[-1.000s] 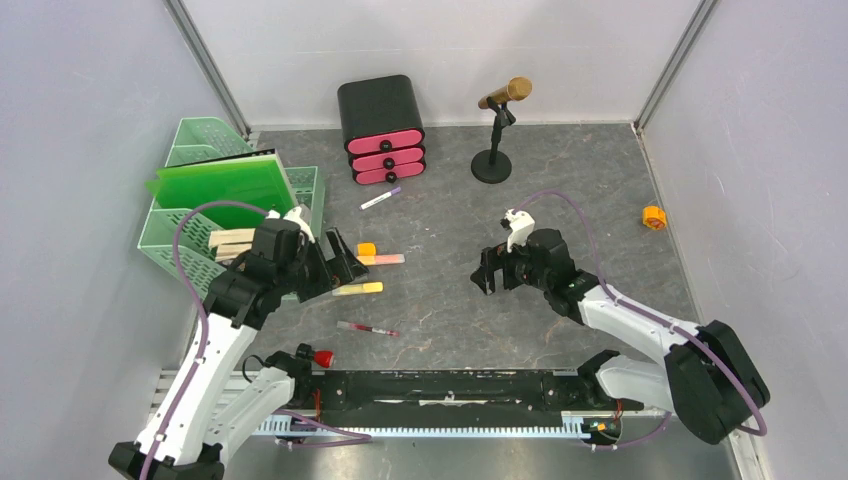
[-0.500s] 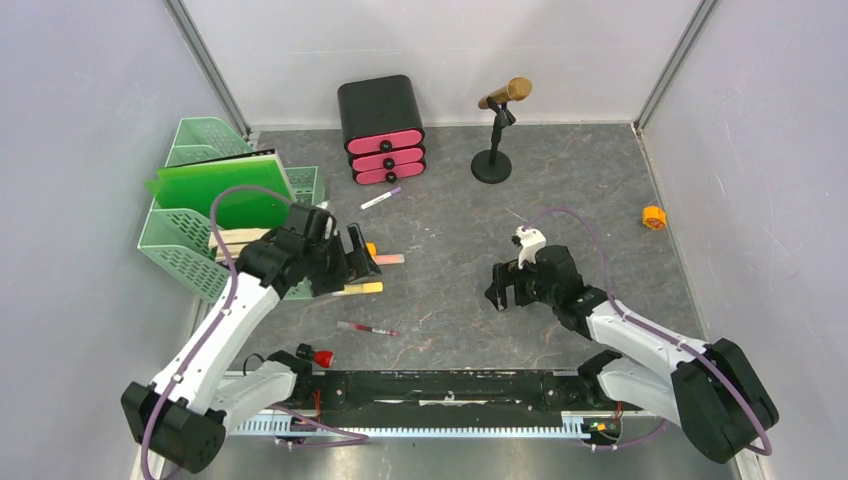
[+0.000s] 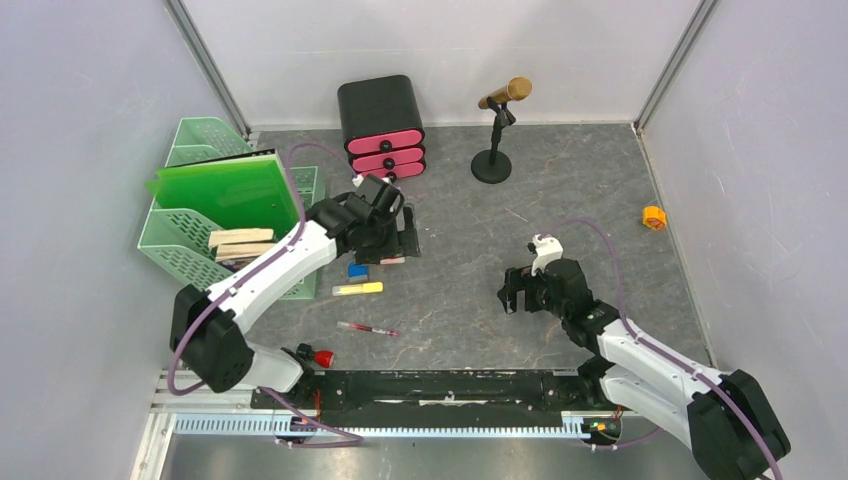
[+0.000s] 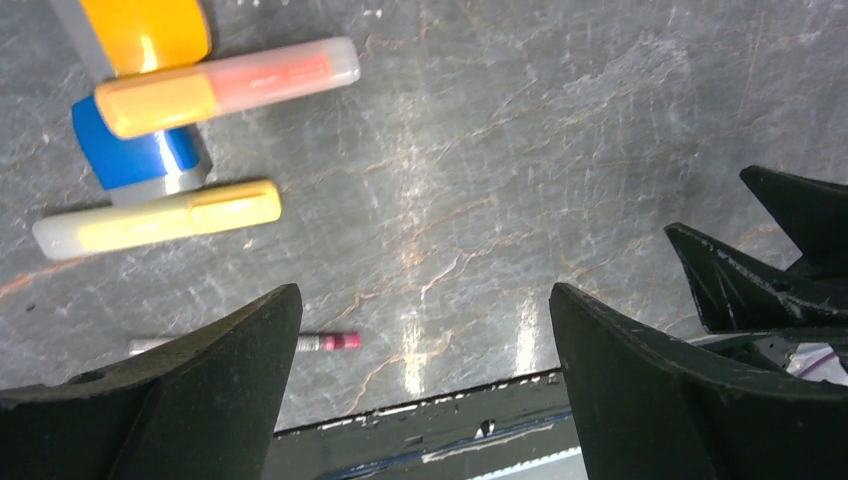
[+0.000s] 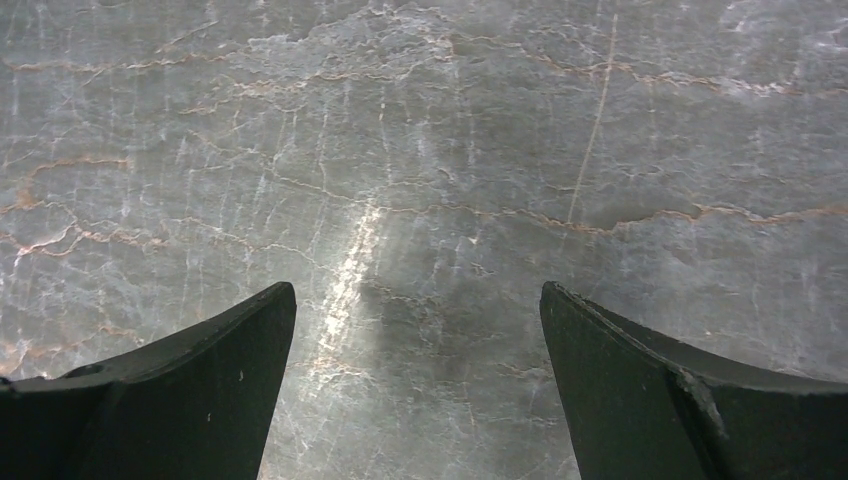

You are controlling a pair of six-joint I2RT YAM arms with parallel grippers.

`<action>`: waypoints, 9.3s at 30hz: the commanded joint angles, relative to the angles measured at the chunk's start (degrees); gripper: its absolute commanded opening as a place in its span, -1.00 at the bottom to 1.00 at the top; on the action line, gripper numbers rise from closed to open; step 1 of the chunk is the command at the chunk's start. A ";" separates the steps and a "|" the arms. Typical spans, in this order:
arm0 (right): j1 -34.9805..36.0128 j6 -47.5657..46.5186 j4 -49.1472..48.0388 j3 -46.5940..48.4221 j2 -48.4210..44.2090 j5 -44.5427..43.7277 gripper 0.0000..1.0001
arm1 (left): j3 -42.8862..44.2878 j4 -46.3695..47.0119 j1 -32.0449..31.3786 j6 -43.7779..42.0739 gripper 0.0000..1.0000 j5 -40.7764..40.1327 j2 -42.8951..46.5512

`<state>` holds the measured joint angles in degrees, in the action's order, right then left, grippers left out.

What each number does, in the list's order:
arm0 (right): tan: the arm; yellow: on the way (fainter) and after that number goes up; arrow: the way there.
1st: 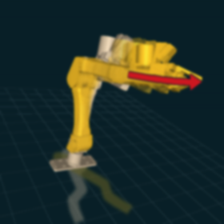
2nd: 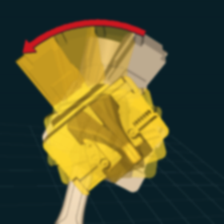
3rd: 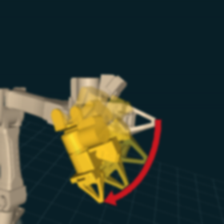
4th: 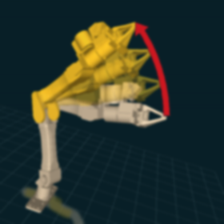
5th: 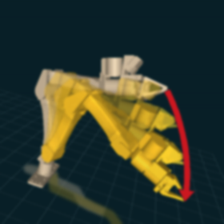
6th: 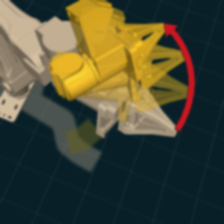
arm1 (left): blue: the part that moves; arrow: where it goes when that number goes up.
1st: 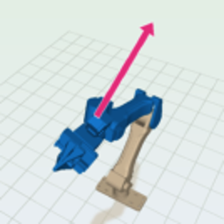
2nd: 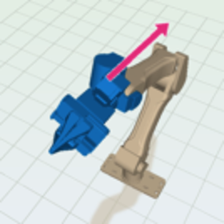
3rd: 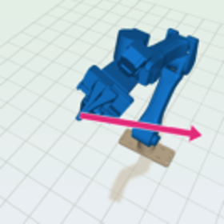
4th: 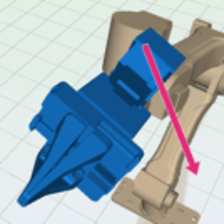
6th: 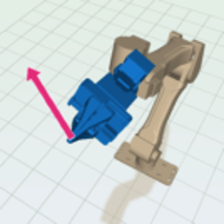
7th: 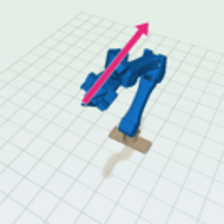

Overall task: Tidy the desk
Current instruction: Open the drawer in the storage box, then pick up the stationery from the center of the board.

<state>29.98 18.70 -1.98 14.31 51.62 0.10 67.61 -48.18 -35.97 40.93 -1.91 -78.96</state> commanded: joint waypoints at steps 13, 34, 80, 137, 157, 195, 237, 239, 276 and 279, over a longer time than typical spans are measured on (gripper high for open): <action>-0.09 0.55 0.31 -1.04 -0.50 -4.18 0.96 | 1.49 14.22 -0.86 1.90 0.99 -4.29 -2.19; -0.14 -2.08 -2.34 -4.78 0.28 -1.14 0.96 | 10.80 24.28 4.21 2.32 0.99 -14.36 -19.10; -0.76 -4.04 -4.83 -3.23 10.35 -0.61 0.96 | 40.05 25.24 12.59 -13.05 0.12 -26.97 -42.07; -1.09 -4.96 -6.94 -3.09 12.64 4.16 0.87 | 17.55 15.57 5.91 -8.49 -0.78 -17.95 -21.59; -1.06 -4.48 -7.12 -3.49 11.94 4.23 0.87 | 7.53 24.11 5.62 -8.04 0.99 -11.08 -12.43; -1.07 -5.35 -12.09 -6.01 8.27 13.19 0.86 | -30.71 45.21 6.08 5.28 0.99 6.48 26.11; 14.64 -11.06 1.69 17.98 23.18 22.16 0.92 | -14.59 33.02 6.08 4.49 0.99 14.35 34.46; 16.62 -11.31 1.88 19.74 24.21 21.97 0.92 | -14.32 34.21 6.08 4.85 0.99 14.82 34.55; 42.36 -23.20 24.95 69.45 62.68 0.59 0.87 | -14.38 54.52 6.06 13.98 0.99 23.10 36.66; 43.18 -23.73 25.58 72.00 65.22 -2.72 0.84 | -15.00 54.27 6.08 14.15 0.99 22.92 37.45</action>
<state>72.10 -2.94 20.82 81.84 114.50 4.05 51.81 3.38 -30.02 53.36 20.21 -43.16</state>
